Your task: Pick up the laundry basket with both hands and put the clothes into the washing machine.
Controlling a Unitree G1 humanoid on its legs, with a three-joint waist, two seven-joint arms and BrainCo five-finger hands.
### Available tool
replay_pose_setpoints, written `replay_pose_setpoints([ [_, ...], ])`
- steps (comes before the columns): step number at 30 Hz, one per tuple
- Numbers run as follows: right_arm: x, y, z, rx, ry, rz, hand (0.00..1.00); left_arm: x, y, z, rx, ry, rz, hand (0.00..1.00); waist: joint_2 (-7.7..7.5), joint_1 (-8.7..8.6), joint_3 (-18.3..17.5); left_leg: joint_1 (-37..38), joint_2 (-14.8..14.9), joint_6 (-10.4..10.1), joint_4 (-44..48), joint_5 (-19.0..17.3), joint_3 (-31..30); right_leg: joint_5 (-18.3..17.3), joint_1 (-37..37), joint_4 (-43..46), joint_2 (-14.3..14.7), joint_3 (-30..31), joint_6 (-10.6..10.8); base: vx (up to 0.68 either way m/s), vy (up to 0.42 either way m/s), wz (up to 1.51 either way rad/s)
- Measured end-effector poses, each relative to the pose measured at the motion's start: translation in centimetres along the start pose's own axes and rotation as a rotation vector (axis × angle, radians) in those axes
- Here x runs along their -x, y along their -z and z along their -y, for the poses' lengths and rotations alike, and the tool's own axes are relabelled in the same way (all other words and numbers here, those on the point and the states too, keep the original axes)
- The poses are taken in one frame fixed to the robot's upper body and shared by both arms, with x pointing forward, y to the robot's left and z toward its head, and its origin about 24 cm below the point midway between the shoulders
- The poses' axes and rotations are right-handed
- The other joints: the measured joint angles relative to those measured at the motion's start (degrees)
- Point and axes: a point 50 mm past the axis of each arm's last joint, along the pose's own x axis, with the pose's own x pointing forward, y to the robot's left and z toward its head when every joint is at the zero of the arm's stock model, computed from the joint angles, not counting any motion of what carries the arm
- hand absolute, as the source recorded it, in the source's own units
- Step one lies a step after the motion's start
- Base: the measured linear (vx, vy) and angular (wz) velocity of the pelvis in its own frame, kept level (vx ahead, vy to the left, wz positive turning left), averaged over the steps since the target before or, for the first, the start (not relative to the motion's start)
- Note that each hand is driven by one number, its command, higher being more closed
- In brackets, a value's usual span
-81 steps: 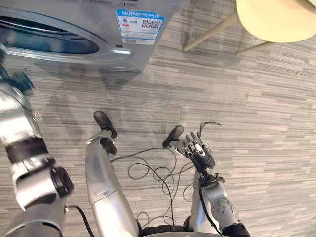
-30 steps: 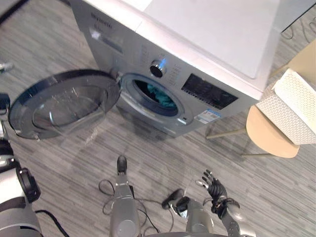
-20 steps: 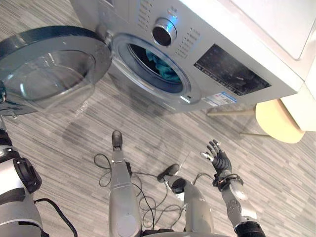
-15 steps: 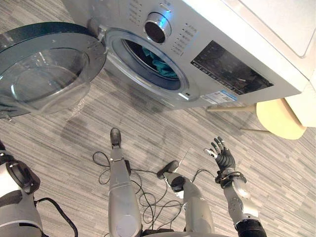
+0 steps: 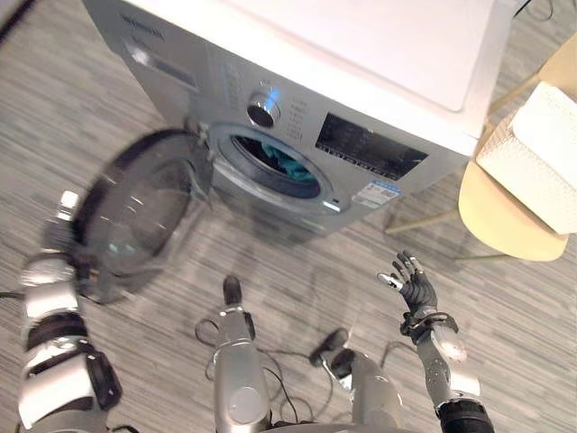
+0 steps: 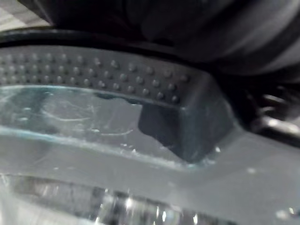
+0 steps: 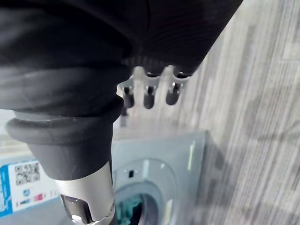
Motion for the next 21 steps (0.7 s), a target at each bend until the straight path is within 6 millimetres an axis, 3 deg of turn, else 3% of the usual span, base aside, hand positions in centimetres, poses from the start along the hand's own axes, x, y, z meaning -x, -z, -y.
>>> replay_pose_setpoints([
  [3, -0.2, 2.6, -0.3, 0.02, 0.0, -0.129, 0.0, 0.4, 1.4, 7.8, -0.18, 0.214, -0.038, 0.0, -0.01, -0.88, -2.67, 6.04, -3.77, -0.15, -5.75, 0.14, 3.48, 0.87, 1.4, -1.49, -2.4, 3.13, 1.61, -0.11, 0.109, -0.02],
  [4, -0.5, 3.8, -0.8, 0.032, -0.016, -0.194, 0.0, 0.7, 1.2, 10.5, -0.274, 0.283, -0.021, 0.0, -0.32, -3.27, -3.46, 7.29, -6.0, -0.23, -7.76, 0.23, 3.48, 1.57, 1.45, -3.33, -3.15, 5.57, 2.13, -0.13, 0.132, 0.14],
  [5, -0.7, 4.5, -1.2, 0.055, -0.032, -0.233, 0.0, 0.8, 0.5, 12.4, -0.355, 0.31, -0.001, 0.0, -0.31, -5.09, -3.46, 7.2, -7.42, 0.37, -3.27, 0.14, 1.99, 1.69, 1.44, -3.75, -3.98, 6.92, 2.31, -0.09, 0.127, 0.02],
  [6, -0.6, 4.9, -1.2, 0.069, -0.036, -0.257, 0.0, 0.8, 0.1, 13.5, -0.406, 0.32, 0.001, 0.0, 0.2, -5.55, -3.78, 8.5, -7.77, 1.21, -1.79, -1.9, 1.35, 1.96, 1.28, -4.22, -3.98, 7.61, 2.75, -0.01, 0.119, -0.33],
  [8, -0.2, 6.6, -2.0, 0.081, -0.082, -0.343, 0.0, 0.8, -2.8, 16.0, -0.655, 0.344, 0.097, 0.0, -0.35, -9.49, -4.95, 12.25, -10.41, 0.54, -10.66, -2.93, 5.01, 5.54, 1.82, -11.55, -2.82, 10.49, 2.29, -0.07, 0.189, -0.54],
  [10, 0.3, 7.7, -2.1, 0.086, -0.089, -0.393, 0.0, 1.5, -5.2, 18.3, -0.779, 0.396, 0.235, 0.0, -1.17, -11.43, -5.49, 13.15, -11.19, 0.21, -12.55, -2.62, 6.78, 6.91, 1.85, -13.21, -2.67, 11.46, 2.09, -0.07, 0.118, -0.36],
  [12, 1.5, 9.4, -1.3, 0.082, -0.068, -0.464, 0.0, 3.8, -7.6, 22.6, -0.831, 0.499, 0.43, 0.0, -2.45, -13.64, -7.61, 14.82, -12.07, 0.1, -14.32, -2.56, 7.94, 8.42, 3.25, -17.12, -2.27, 11.78, 1.89, 0.0, 0.083, -0.42],
  [14, 2.8, 10.3, 0.0, 0.059, -0.015, -0.493, 0.0, 6.6, -8.6, 26.3, -0.845, 0.619, 0.569, 0.0, -2.32, -14.57, -9.32, 16.73, -12.6, -0.65, -16.33, -2.06, 7.64, 10.01, 4.34, -20.21, -1.27, 11.67, -0.2, 0.11, 0.019, -0.49],
  [17, 4.2, 11.1, 1.7, 0.048, 0.044, -0.53, 0.0, 8.9, -9.4, 28.5, -0.846, 0.697, 0.687, 0.0, -1.43, -14.8, -9.93, 18.62, -12.91, 0.48, -17.68, 0.26, 6.76, 14.23, 5.87, -23.19, -0.02, 11.52, -0.37, 0.15, -0.024, -0.4],
  [18, 5.0, 11.6, 2.7, 0.051, 0.076, -0.556, 0.0, 9.6, -9.4, 29.1, -0.832, 0.724, 0.71, 0.0, -0.09, -15.8, -10.54, 18.35, -12.47, 1.32, -17.93, 1.19, 5.86, 15.71, 5.93, -23.46, 0.66, 10.82, 0.46, 0.19, -0.054, 0.04],
  [21, 5.8, 12.0, 3.8, 0.084, 0.1, -0.588, 0.0, 9.6, -7.8, 29.2, -0.849, 0.766, 0.668, 0.0, 2.09, -16.8, -11.63, 18.88, -11.15, 0.74, -18.54, 1.63, 3.72, 15.74, 7.4, -24.92, 2.47, 9.52, 0.24, 0.2, -0.091, 0.07],
])
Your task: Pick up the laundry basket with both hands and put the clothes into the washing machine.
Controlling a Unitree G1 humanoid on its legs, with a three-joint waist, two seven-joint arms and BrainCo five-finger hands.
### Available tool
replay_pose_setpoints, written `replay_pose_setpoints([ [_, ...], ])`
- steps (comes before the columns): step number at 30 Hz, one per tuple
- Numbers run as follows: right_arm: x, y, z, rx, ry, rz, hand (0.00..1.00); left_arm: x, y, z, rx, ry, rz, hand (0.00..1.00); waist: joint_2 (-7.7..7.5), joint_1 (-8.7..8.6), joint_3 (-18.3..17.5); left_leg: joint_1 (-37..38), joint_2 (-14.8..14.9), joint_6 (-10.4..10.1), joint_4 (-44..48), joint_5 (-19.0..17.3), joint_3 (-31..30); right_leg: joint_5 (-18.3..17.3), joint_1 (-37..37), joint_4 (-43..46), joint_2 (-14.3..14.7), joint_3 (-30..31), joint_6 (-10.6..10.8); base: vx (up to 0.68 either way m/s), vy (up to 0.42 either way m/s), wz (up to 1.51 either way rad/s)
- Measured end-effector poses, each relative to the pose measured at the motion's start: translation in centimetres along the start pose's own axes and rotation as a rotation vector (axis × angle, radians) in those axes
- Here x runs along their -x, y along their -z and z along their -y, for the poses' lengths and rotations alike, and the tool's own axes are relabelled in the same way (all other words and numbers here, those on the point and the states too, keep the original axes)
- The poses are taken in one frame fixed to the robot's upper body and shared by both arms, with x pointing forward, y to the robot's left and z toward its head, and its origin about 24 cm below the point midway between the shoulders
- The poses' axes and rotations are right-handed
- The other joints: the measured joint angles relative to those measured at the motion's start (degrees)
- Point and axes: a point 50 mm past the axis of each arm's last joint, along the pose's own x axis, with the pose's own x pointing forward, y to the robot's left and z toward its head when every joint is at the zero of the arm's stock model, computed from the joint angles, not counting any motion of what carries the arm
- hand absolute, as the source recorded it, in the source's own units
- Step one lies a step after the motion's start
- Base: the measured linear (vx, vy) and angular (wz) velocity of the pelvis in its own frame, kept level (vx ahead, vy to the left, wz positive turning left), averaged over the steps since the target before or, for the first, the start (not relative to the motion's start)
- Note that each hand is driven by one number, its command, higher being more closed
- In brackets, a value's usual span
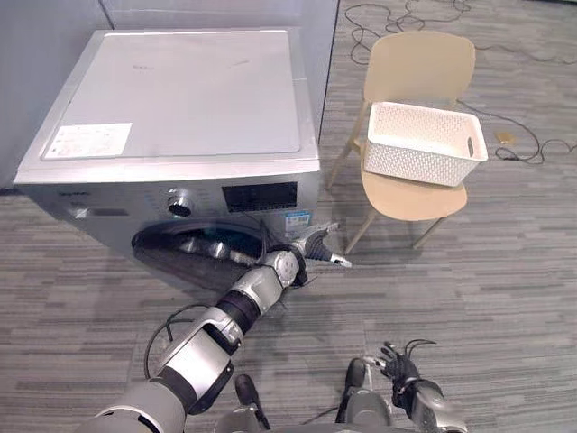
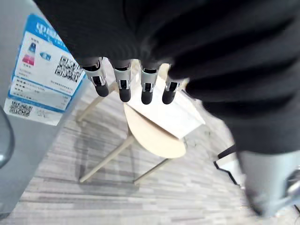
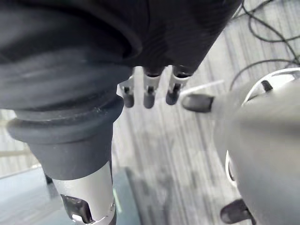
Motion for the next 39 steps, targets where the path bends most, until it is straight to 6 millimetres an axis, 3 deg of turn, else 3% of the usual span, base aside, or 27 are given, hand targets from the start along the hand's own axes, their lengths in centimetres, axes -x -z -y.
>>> replay_pose_setpoints([
  [6, 0.0, -0.5, 0.4, 0.021, 0.007, 0.026, 0.0, 0.5, 0.7, 0.4, -0.01, 0.006, -0.009, 0.0, 0.45, -0.39, -0.35, 3.3, -0.32, -0.28, -1.13, 0.13, -1.15, -0.03, 4.75, -2.32, 0.42, -2.68, -0.05, 0.09, -0.022, 0.11],
  [9, 0.0, -0.2, -0.2, 0.014, -0.008, 0.021, 0.0, 2.9, 0.3, -0.2, -0.034, -0.078, 0.076, 0.0, 0.72, 0.33, -0.51, 3.28, -0.33, -0.28, -1.31, 0.12, -1.25, -0.11, 4.73, -2.42, 0.44, -2.65, 0.05, 0.0, 0.0, 0.0],
  [12, 0.3, 0.9, -0.4, 0.031, -0.018, 0.003, 0.0, 9.0, -1.7, -4.2, 0.078, -0.43, 0.256, 0.0, 0.92, 1.58, -0.62, 3.16, -0.21, -0.39, -1.48, 0.03, -1.86, -0.5, 4.9, -2.41, 0.58, -2.7, 0.59, -0.01, -0.006, 0.06],
  [14, 0.8, 2.4, -0.2, 0.028, -0.015, -0.03, 0.0, 14.2, -1.9, -8.4, 0.111, -0.792, 0.307, 0.0, 1.28, 3.47, -1.0, 3.59, -0.09, -0.73, -1.51, -0.26, -2.78, -1.04, 5.99, -2.32, 0.74, -3.38, 1.26, -0.03, -0.012, 0.26],
  [15, 1.2, 3.4, 0.2, 0.024, -0.004, -0.063, 0.0, 16.7, -0.9, -10.4, 0.113, -0.993, 0.268, 0.0, 2.04, 4.25, -1.99, 3.57, -0.12, -0.86, -1.84, -0.48, -3.81, -1.19, 6.58, -2.31, 0.81, -4.44, 1.39, -0.03, -0.002, 0.36],
  [16, 1.3, 3.9, 0.3, 0.02, -0.002, -0.079, 0.0, 17.9, -0.3, -11.2, 0.11, -1.082, 0.234, 0.0, 2.36, 4.74, -2.6, 3.59, -0.23, -0.84, -2.16, -0.45, -4.1, -1.22, 6.75, -2.31, 0.77, -4.84, 1.41, -0.01, 0.01, 0.36],
  [17, 1.3, 3.9, 0.4, 0.022, -0.004, -0.083, 0.0, 20.3, 0.9, -12.5, 0.08, -1.233, 0.153, 0.0, 2.94, 5.99, -3.23, 3.93, -0.4, -0.79, -2.64, -0.39, -4.85, -1.24, 7.35, -2.3, 0.7, -5.49, 1.44, -0.02, 0.012, 0.33],
  [18, 1.4, 4.0, 0.3, 0.02, -0.014, -0.088, 0.0, 23.0, 2.0, -13.1, 0.047, -1.348, 0.07, 0.0, 3.24, 6.02, -3.56, 4.43, -0.62, -0.81, -2.98, -0.25, -5.71, -1.43, 8.29, -2.29, 0.62, -6.31, 1.64, -0.01, 0.009, 0.3],
  [20, 1.5, 4.5, 0.2, 0.011, -0.02, -0.105, 0.0, 25.9, 3.4, -12.6, 0.013, -1.414, -0.046, 0.0, 3.57, 6.62, -4.91, 4.65, -0.88, -0.58, -3.63, 0.11, -6.41, -1.73, 8.76, -2.25, 0.51, -7.08, 1.85, 0.0, 0.002, 0.27],
  [23, 1.7, 5.0, 0.3, -0.019, -0.027, -0.132, 0.0, 29.2, 6.4, -9.1, 0.084, -1.362, -0.291, 0.0, 3.93, 8.56, -6.24, 5.83, -1.32, -0.62, -5.23, 0.61, -7.08, -2.12, 9.78, -2.25, 0.29, -7.79, 2.17, 0.04, 0.0, 0.15],
  [24, 1.7, 5.1, 0.0, -0.037, -0.044, -0.139, 0.0, 30.4, 7.9, -6.2, 0.185, -1.293, -0.426, 0.0, 3.78, 9.42, -6.41, 5.73, -1.32, -0.63, -5.3, 0.64, -7.21, -2.32, 9.77, -2.25, 0.31, -7.98, 1.98, 0.02, -0.004, 0.05],
  [28, 1.6, 5.2, -0.6, -0.032, -0.088, -0.166, 0.0, 31.1, 11.3, 0.9, 0.509, -1.039, -0.677, 0.0, 3.4, 10.62, -6.34, 5.92, -1.38, -0.45, -5.43, 1.23, -8.14, -2.52, 10.86, -2.18, 0.38, -9.33, 2.02, 0.02, -0.015, 0.18],
  [32, 1.3, 4.4, -1.8, -0.004, -0.135, -0.157, 0.0, 29.8, 14.3, 7.2, 0.746, -0.805, -0.857, 0.0, 2.76, 10.66, -6.26, 6.54, -1.16, -0.53, -5.5, 1.22, -8.3, -3.3, 11.94, -1.35, 0.28, -9.97, 2.17, 0.0, -0.012, 0.11],
  [37, 0.7, 1.6, -3.5, 0.09, -0.199, -0.057, 0.0, 24.8, 16.0, 17.8, 1.133, -0.395, -1.007, 0.0, 1.37, 10.49, -5.82, 5.22, 0.22, -0.64, -5.17, 0.68, -5.34, -4.45, 8.19, 1.43, 0.0, -7.93, 1.75, -0.04, -0.021, -0.23],
  [38, 0.7, 1.2, -3.5, 0.093, -0.196, -0.043, 0.0, 24.1, 16.0, 18.7, 1.191, -0.364, -1.009, 0.0, 1.22, 10.41, -5.41, 5.11, 0.45, -0.62, -5.11, 0.7, -4.92, -4.43, 7.7, 1.57, 0.12, -7.43, 1.72, -0.03, -0.025, -0.29],
  [39, 0.6, 0.7, -3.6, 0.096, -0.181, -0.019, 0.0, 23.5, 16.6, 19.1, 1.283, -0.404, -1.025, 0.0, 0.12, 10.51, -4.56, 4.28, 1.02, -0.65, -4.73, 0.72, -4.12, -4.41, 6.55, 1.76, 0.5, -6.9, 1.65, -0.04, -0.046, -0.21],
])
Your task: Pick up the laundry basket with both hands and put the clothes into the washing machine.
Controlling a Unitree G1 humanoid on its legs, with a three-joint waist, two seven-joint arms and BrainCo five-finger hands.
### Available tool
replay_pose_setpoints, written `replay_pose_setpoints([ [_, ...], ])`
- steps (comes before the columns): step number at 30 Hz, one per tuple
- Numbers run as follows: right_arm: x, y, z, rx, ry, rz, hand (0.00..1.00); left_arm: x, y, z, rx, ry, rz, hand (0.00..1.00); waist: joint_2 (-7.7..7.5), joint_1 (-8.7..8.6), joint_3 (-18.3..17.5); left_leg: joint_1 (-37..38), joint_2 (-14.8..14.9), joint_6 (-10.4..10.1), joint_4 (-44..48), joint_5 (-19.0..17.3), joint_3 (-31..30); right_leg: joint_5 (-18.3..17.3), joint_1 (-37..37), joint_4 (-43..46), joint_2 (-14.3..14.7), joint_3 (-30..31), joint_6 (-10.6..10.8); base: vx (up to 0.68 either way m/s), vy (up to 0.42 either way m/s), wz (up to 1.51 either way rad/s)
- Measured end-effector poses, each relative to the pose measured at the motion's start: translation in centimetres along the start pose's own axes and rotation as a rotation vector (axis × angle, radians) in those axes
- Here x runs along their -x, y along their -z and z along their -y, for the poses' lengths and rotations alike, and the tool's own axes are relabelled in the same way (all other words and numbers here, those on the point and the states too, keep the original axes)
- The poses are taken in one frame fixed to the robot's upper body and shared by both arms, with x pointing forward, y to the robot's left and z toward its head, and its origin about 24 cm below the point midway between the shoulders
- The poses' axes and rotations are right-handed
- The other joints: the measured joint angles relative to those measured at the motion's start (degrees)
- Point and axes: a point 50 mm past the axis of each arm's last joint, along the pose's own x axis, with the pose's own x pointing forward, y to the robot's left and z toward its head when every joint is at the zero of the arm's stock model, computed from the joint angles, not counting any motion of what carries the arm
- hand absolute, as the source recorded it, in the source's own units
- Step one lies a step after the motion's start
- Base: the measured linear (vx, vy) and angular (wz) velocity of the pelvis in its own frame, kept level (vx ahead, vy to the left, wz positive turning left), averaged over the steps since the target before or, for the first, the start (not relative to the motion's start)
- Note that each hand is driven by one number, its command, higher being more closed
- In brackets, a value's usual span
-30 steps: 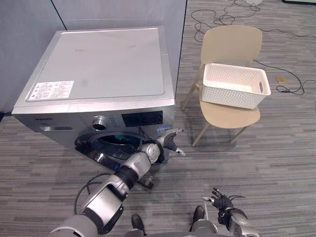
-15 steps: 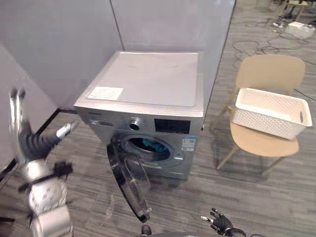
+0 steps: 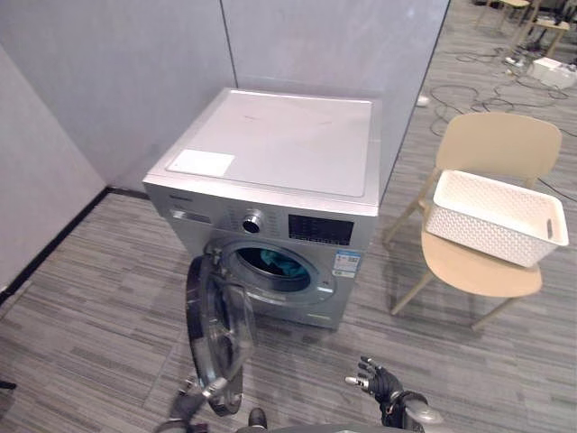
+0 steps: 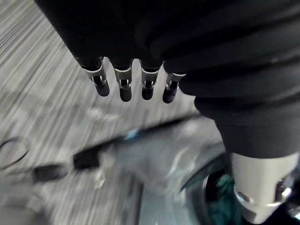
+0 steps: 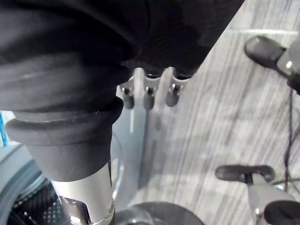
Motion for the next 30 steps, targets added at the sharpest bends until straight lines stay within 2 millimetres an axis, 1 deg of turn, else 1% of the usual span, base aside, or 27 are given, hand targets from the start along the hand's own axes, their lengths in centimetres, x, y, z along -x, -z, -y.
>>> replay_pose_setpoints([
  [1, 0.0, -0.1, 0.0, -0.002, 0.008, 0.005, 0.0, -0.5, -0.2, -0.2, 0.021, 0.007, -0.009, 0.0, 0.13, -0.08, 0.08, -0.61, 0.4, -0.04, 0.32, 0.05, 0.19, 0.0, -0.55, 0.1, 0.3, 0.13, -0.21, -0.04, -0.052, -0.24],
  [3, -0.3, -0.8, -0.2, -0.005, 0.035, 0.04, 0.0, -2.2, -1.8, -1.0, 0.192, 0.009, -0.023, 0.0, -1.94, -0.3, 1.6, -2.64, 1.91, -0.5, 1.07, 0.72, 1.2, 0.55, -3.8, 0.26, 1.65, 1.42, -1.1, -0.01, -0.072, -0.37],
  [4, -0.5, -1.6, -0.5, 0.003, 0.039, 0.074, 0.0, -2.9, -3.7, -1.7, 0.265, -0.02, 0.002, 0.0, -3.2, -0.45, 2.91, -4.31, 2.69, -1.09, 1.44, 1.15, 1.99, 0.89, -6.15, 0.4, 2.59, 2.58, -1.66, -0.04, -0.09, -0.49],
  [6, -0.5, -3.0, -0.8, -0.004, 0.046, 0.144, 0.0, -3.6, -7.0, -2.9, 0.388, -0.075, 0.078, 0.0, -5.59, -0.91, 4.92, -7.72, 4.2, -1.87, 1.85, 2.24, 2.71, 1.75, -10.05, 0.35, 3.8, 3.62, -2.86, -0.07, -0.083, -0.37],
  [7, -0.3, -3.3, -0.7, -0.008, 0.054, 0.166, 0.0, -3.6, -7.0, -3.0, 0.408, -0.075, 0.077, 0.0, -5.86, -1.06, 5.35, -8.34, 4.5, -1.99, 1.85, 2.36, 2.94, 1.84, -10.89, 0.37, 4.07, 4.11, -2.98, -0.03, -0.065, -0.28],
  [8, -0.2, -3.7, -0.4, -0.014, 0.067, 0.194, 0.0, -3.7, -6.6, -2.5, 0.453, -0.074, 0.056, 0.0, -6.14, -1.12, 5.95, -9.2, 4.89, -2.19, 1.89, 2.58, 3.44, 2.01, -12.27, 0.48, 4.39, 4.6, -3.19, -0.02, -0.059, -0.26],
  [9, -0.1, -4.1, -0.3, -0.02, 0.07, 0.215, 0.0, -3.9, -7.1, -2.3, 0.494, -0.101, 0.042, 0.0, -6.11, -1.14, 6.25, -10.16, 5.31, -2.44, 1.87, 2.86, 3.68, 2.05, -13.61, 0.79, 4.74, 5.02, -3.25, -0.01, -0.054, -0.23],
  [12, 0.1, -4.8, 0.0, -0.012, 0.082, 0.246, 0.0, -4.1, -7.8, -1.5, 0.505, -0.132, 0.029, 0.0, -5.97, -1.11, 7.25, -11.27, 5.87, -2.64, 1.88, 3.15, 3.89, 1.94, -15.22, 1.57, 5.08, 5.52, -3.39, -0.02, -0.033, -0.09],
  [13, 0.2, -4.8, 0.0, -0.012, 0.092, 0.253, 0.0, -4.2, -8.4, -0.7, 0.484, -0.128, 0.033, 0.0, -5.9, -1.13, 8.06, -11.19, 5.86, -2.65, 1.95, 3.14, 3.82, 1.59, -15.36, 2.37, 4.91, 5.57, -3.69, 0.0, 0.0, 0.0],
  [14, 0.2, -4.8, 0.0, -0.012, 0.094, 0.252, 0.0, -4.2, -8.6, -0.4, 0.47, -0.126, 0.035, 0.0, -5.96, -1.12, 8.28, -11.21, 5.84, -2.64, 1.95, 3.13, 3.78, 1.37, -15.52, 2.73, 4.82, 5.65, -3.69, -0.04, 0.016, 0.02],
  [17, 0.2, -4.8, -0.1, -0.014, 0.097, 0.252, 0.0, -4.3, -10.7, 2.9, 0.344, -0.04, 0.076, 0.0, -6.12, -1.05, 9.21, -11.5, 5.52, -2.62, 2.09, 3.13, 3.61, 0.69, -16.57, 4.88, 3.97, 5.79, -3.73, -0.04, 0.019, 0.04],
  [18, 0.1, -4.8, -0.2, -0.009, 0.093, 0.252, 0.0, -4.2, -11.7, 4.4, 0.292, -0.002, 0.098, 0.0, -6.18, -1.11, 9.63, -11.51, 5.37, -2.56, 2.17, 3.17, 3.5, 0.51, -16.69, 5.36, 3.81, 5.82, -3.78, -0.06, 0.02, 0.02],
  [19, -0.1, -5.0, -0.5, -0.004, 0.082, 0.253, 0.0, -4.0, -13.3, 6.2, 0.197, 0.045, 0.148, 0.0, -6.4, -1.3, 10.0, -11.44, 5.14, -2.13, 2.04, 3.54, 3.59, 0.51, -16.88, 5.58, 3.45, 5.96, -3.82, -0.06, 0.023, -0.01],
  [21, -0.6, -5.5, -1.1, 0.018, 0.057, 0.254, 0.0, -3.5, -15.8, 8.8, 0.073, 0.095, 0.225, 0.0, -6.59, -1.75, 10.93, -11.12, 4.77, -1.95, 1.66, 3.92, 3.9, 0.65, -17.15, 5.89, 3.15, 6.44, -3.99, -0.05, 0.023, -0.08],
  [23, -1.4, -6.2, -2.2, 0.055, 0.022, 0.248, 0.0, -2.0, -19.8, 12.4, -0.101, 0.18, 0.373, 0.0, -6.63, -2.04, 12.09, -10.72, 4.45, -1.88, 1.37, 4.11, 4.46, 1.1, -17.34, 5.76, 3.01, 7.24, -3.95, -0.04, 0.018, -0.12],
  [24, -1.8, -6.5, -2.9, 0.077, 0.004, 0.244, 0.0, -1.2, -21.1, 14.0, -0.175, 0.214, 0.437, 0.0, -6.57, -2.39, 12.17, -10.66, 4.33, -1.85, 1.34, 4.12, 4.46, 1.23, -17.35, 5.73, 3.0, 7.34, -3.98, -0.01, 0.007, -0.06],
  [25, -2.0, -6.8, -3.4, 0.094, -0.013, 0.241, 0.0, -0.6, -22.0, 14.9, -0.234, 0.232, 0.485, 0.0, -6.57, -2.76, 12.17, -10.57, 4.26, -1.81, 1.36, 4.15, 4.46, 1.31, -17.34, 5.72, 3.0, 7.46, -3.97, 0.02, 0.001, -0.06],
  [26, -2.5, -7.5, -4.5, 0.12, -0.047, 0.245, 0.0, 0.8, -23.5, 17.1, -0.335, 0.276, 0.582, 0.0, -6.54, -3.59, 12.19, -10.27, 3.99, -1.65, 1.36, 4.24, 4.51, 1.44, -17.33, 5.71, 2.99, 7.79, -4.02, 0.04, 0.002, -0.16],
  [27, -2.9, -8.2, -5.4, 0.146, -0.074, 0.251, 0.0, 2.5, -24.4, 19.6, -0.431, 0.329, 0.668, 0.0, -6.46, -4.01, 12.26, -9.65, 3.77, -1.64, 1.38, 4.25, 5.23, 1.84, -17.21, 5.42, 2.95, 8.56, -4.08, 0.05, 0.005, -0.22],
  [28, -3.0, -8.5, -5.8, 0.163, -0.087, 0.253, 0.0, 3.5, -24.7, 21.1, -0.491, 0.363, 0.717, 0.0, -6.34, -4.15, 12.33, -9.28, 3.61, -1.64, 1.37, 4.21, 5.53, 2.05, -17.04, 5.11, 2.91, 8.94, -4.02, 0.07, 0.016, -0.23],
  [30, -3.5, -9.4, -6.6, 0.205, -0.113, 0.256, 0.0, 8.5, -25.2, 26.9, -0.676, 0.528, 0.91, 0.0, -5.38, -4.96, 12.85, -8.58, 3.21, -1.48, 1.27, 4.05, 6.35, 2.72, -16.29, 3.7, 2.86, 9.5, -3.67, 0.07, 0.02, -0.16],
])
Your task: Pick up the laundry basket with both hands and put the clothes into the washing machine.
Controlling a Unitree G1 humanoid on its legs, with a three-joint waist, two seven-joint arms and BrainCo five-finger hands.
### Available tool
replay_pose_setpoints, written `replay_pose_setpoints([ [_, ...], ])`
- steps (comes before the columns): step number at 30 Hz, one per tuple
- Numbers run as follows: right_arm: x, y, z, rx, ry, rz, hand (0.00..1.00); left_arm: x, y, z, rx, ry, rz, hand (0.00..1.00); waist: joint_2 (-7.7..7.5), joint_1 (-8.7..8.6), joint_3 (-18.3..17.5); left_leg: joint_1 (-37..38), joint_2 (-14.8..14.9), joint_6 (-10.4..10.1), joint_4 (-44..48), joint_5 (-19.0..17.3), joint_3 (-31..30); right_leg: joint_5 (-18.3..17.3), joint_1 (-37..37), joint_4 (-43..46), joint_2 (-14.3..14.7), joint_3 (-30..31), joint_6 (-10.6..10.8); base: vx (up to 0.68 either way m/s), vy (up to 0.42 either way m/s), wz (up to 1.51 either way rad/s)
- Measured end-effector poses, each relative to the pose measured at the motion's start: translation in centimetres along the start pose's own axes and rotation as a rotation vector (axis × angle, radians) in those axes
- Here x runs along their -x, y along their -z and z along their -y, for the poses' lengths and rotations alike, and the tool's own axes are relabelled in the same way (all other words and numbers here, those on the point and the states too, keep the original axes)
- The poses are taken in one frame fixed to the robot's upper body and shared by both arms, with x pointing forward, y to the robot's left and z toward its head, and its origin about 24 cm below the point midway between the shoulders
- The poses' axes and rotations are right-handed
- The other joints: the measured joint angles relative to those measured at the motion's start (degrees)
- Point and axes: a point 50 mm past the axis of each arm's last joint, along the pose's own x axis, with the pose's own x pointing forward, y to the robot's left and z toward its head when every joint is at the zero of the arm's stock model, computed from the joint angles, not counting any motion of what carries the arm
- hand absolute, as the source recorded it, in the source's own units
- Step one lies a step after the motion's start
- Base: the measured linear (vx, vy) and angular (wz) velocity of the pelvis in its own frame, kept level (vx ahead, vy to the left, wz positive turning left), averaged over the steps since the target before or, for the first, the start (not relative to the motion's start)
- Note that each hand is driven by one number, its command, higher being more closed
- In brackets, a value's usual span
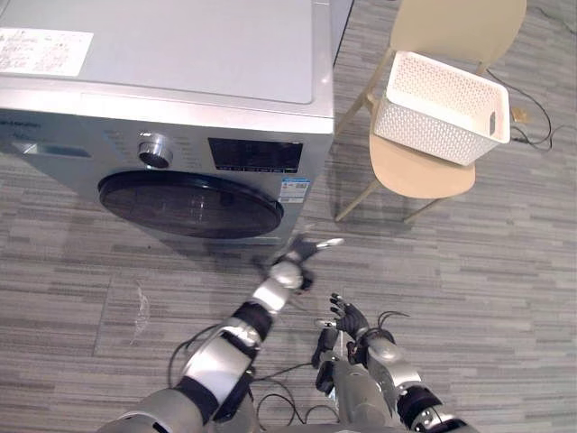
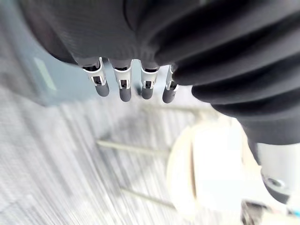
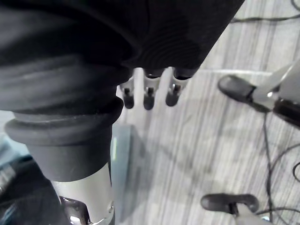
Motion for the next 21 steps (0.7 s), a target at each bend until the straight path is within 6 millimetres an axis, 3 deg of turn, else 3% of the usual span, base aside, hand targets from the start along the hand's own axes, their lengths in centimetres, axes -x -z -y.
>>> replay_pose_setpoints([
  [3, -0.3, -0.4, -0.2, 0.008, -0.008, 0.0, 0.0, 0.3, -4.1, 2.2, -0.105, 0.132, 0.192, 0.0, 0.59, -1.66, -0.01, 1.15, -0.07, -0.06, -0.07, -0.23, 1.08, 0.35, 0.49, -1.05, 0.21, 1.42, 0.1, 0.08, -0.001, -0.24],
  [6, 0.5, 1.1, 1.7, 0.025, 0.026, -0.045, 0.0, 1.4, -7.0, 4.4, -0.156, 0.276, 0.341, 0.0, 2.85, -2.81, -0.23, 2.47, -0.12, -0.28, -0.04, -0.8, 1.63, 0.72, 2.33, -2.9, 0.58, 1.61, 0.67, 0.07, -0.001, -0.07],
  [10, 1.7, 3.4, 3.3, 0.021, 0.067, -0.118, 0.0, 3.3, -8.4, 5.6, -0.068, 0.393, 0.464, 0.0, 4.84, -2.75, -1.05, 3.0, 0.04, -0.26, 0.08, -1.87, 1.67, 0.91, 3.41, -4.12, 1.01, 1.47, 0.92, 0.06, 0.004, -0.01],
  [12, 2.5, 4.8, 3.9, -0.008, 0.097, -0.158, 0.0, 4.5, -7.9, 5.9, -0.05, 0.44, 0.501, 0.0, 5.64, -2.73, -1.52, 3.39, 0.09, -0.38, 0.14, -2.09, 1.49, 0.92, 4.33, -4.77, 1.16, 1.09, 0.93, 0.08, 0.001, 0.07],
  [14, 3.2, 5.9, 4.6, -0.035, 0.134, -0.197, 0.0, 5.7, -6.0, 5.4, 0.004, 0.453, 0.491, 0.0, 6.69, -2.61, -2.14, 3.14, 0.03, -0.42, 0.14, -2.18, 1.03, 0.91, 4.43, -4.96, 1.19, 0.66, 0.94, 0.05, 0.0, 0.1],
  [16, 3.9, 7.0, 5.0, -0.057, 0.163, -0.223, 0.0, 6.8, -1.3, 4.0, 0.109, 0.394, 0.364, 0.0, 7.54, -2.99, -2.63, 3.52, -0.01, -0.42, 0.35, -2.17, -1.14, 0.86, 6.98, -6.0, 1.27, -1.72, 0.99, 0.05, -0.004, 0.4],
  [17, 4.1, 7.3, 5.1, -0.061, 0.167, -0.229, 0.0, 7.2, 0.1, 3.5, 0.151, 0.362, 0.319, 0.0, 7.66, -2.96, -2.7, 3.65, -0.04, -0.43, 0.51, -2.17, -2.01, 0.76, 8.0, -6.27, 1.29, -2.62, 1.09, 0.06, -0.004, 0.71],
  [18, 4.5, 7.9, 5.1, -0.066, 0.175, -0.244, 0.0, 8.1, 3.3, 2.0, 0.237, 0.273, 0.223, 0.0, 7.79, -2.74, -2.78, 3.57, -0.13, -0.42, 1.06, -2.17, -3.96, 0.35, 10.07, -6.67, 1.28, -4.94, 1.42, 0.04, 0.006, 0.72],
  [20, 5.0, 8.6, 5.1, -0.049, 0.175, -0.265, 0.0, 9.8, 7.2, -0.4, 0.343, 0.117, 0.109, 0.0, 7.89, -2.13, -2.85, 1.62, -0.4, 0.07, 3.27, -2.7, -8.67, -1.05, 13.05, -6.55, 1.09, -9.94, 2.14, 0.0, 0.031, 1.39],
  [21, 5.5, 9.4, 5.4, -0.049, 0.188, -0.291, 0.0, 11.0, 9.3, -2.0, 0.377, 0.014, 0.047, 0.0, 8.15, -0.55, -3.04, -0.98, -0.47, 0.65, 5.4, -3.81, -11.5, -3.19, 14.53, -5.17, 0.86, -14.12, 3.27, -0.03, 0.05, 1.7],
])
